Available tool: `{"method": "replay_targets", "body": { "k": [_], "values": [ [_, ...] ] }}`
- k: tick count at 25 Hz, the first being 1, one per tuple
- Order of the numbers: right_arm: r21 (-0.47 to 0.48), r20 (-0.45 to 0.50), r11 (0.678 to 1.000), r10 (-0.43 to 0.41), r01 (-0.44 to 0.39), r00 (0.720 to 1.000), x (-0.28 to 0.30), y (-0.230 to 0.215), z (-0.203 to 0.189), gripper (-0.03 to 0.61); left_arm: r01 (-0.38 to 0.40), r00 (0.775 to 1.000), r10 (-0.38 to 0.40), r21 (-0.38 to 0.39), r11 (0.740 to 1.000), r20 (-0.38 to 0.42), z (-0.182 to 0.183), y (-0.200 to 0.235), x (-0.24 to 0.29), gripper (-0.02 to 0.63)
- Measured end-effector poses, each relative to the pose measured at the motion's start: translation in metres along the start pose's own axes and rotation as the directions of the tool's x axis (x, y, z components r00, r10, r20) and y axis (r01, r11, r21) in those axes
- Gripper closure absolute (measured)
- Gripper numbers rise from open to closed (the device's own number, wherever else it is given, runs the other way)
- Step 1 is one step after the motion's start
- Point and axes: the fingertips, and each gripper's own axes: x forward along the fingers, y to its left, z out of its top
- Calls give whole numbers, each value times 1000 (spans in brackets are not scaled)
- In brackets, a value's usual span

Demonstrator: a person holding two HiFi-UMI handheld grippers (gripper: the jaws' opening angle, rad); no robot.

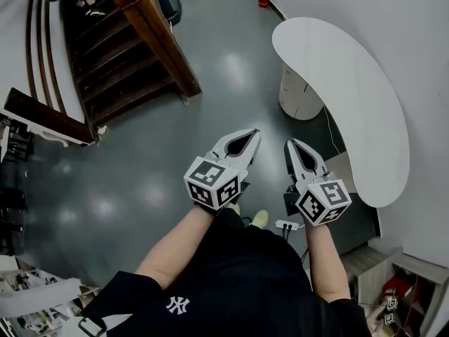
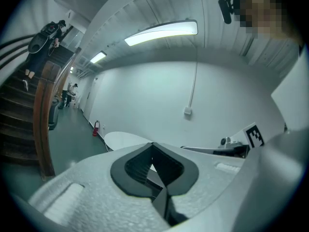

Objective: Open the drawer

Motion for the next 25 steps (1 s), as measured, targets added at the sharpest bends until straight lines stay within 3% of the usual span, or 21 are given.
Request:
{"method": "replay_targets", "body": {
  "k": [12,20,25],
  "values": [
    [73,-26,997,-19,21,999,41,-38,-7,561,15,1000,-15,3,1000,-5,-2,31,43,606],
    [94,-46,991,-90,94,995,126,-78,-9,561,75,997,-74,18,997,-25,6,107,104,606],
    [158,-36,978,-133,137,990,189,-104,-10,561,139,989,-138,25,990,-48,9,159,147,606]
  ]
}}
